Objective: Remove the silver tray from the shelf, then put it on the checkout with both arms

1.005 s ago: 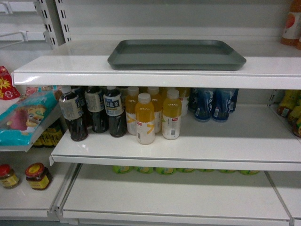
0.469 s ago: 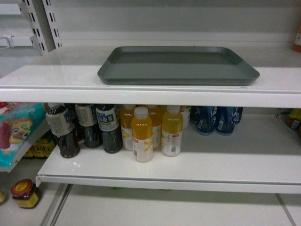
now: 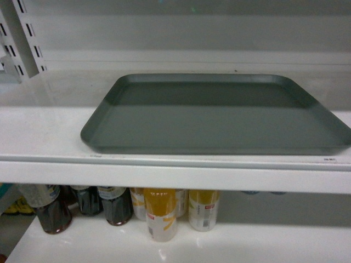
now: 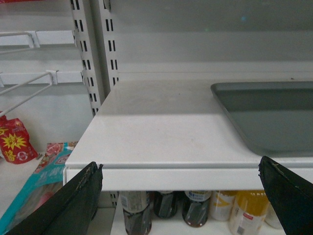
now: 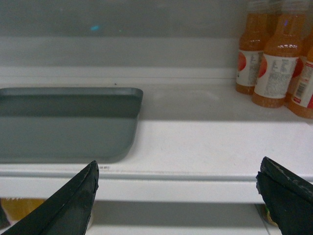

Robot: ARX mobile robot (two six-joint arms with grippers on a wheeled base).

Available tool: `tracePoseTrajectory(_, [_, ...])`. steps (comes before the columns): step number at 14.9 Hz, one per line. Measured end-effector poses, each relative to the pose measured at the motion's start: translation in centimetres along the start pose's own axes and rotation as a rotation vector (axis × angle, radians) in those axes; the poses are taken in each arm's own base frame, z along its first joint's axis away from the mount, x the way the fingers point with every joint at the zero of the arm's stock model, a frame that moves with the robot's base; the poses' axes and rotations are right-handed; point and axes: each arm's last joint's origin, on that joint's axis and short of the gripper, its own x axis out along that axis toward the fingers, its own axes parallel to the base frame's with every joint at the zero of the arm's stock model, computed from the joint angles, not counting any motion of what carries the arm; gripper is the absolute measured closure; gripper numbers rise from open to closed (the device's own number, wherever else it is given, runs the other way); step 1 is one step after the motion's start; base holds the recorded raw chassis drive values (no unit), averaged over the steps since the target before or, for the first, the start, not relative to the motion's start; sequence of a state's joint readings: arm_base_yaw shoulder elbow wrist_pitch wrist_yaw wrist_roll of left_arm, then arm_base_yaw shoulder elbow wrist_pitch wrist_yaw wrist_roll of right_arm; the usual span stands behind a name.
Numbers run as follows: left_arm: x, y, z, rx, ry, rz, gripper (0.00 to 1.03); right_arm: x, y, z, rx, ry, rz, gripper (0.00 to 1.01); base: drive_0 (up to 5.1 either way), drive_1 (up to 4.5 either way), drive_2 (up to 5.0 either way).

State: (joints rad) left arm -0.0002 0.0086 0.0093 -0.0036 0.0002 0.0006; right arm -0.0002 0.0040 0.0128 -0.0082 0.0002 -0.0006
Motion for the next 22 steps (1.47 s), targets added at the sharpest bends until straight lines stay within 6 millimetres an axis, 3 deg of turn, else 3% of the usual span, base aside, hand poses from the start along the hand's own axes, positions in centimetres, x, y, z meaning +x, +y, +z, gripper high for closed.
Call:
tracePoseTrajectory(4, [0.0,0.0,0.0,0.000,0.000,0.001,0.05,0.0,0.0,0.1,0.000,-0.010,0.000,0.03,0.0,2.09,-2.2])
tracePoseTrajectory(17, [0.0,0.0,0.0,0.000,0.001,0.000,0.05,0.0,0.0,-0.2,0.009,0.044,-0.027,0.03,0.0,0.00,0.0])
tracePoseTrajectory(18, [0.0,-0.3,-0.1,0.047,0.220,0.022,0.05,0.6,0.1,-0.5,0.007,0.111,-0.078,0.03,0.0,0.00,0.0])
tracePoseTrajectory(19, [0.7,-1.0,0.2,0.086,0.310,-0.025,0.05,1.2,0.1,-0.5,0.006,0.105,-0.080,0.03,0.0,0.00,0.0])
tracePoseTrajectory(22, [2.4,-1.7,0.8,0.070,0.280,-0.087,0.05,2.9,0.4,0.0,0.006,0.074,-0.043,0.03,0.0,0.00,0.0])
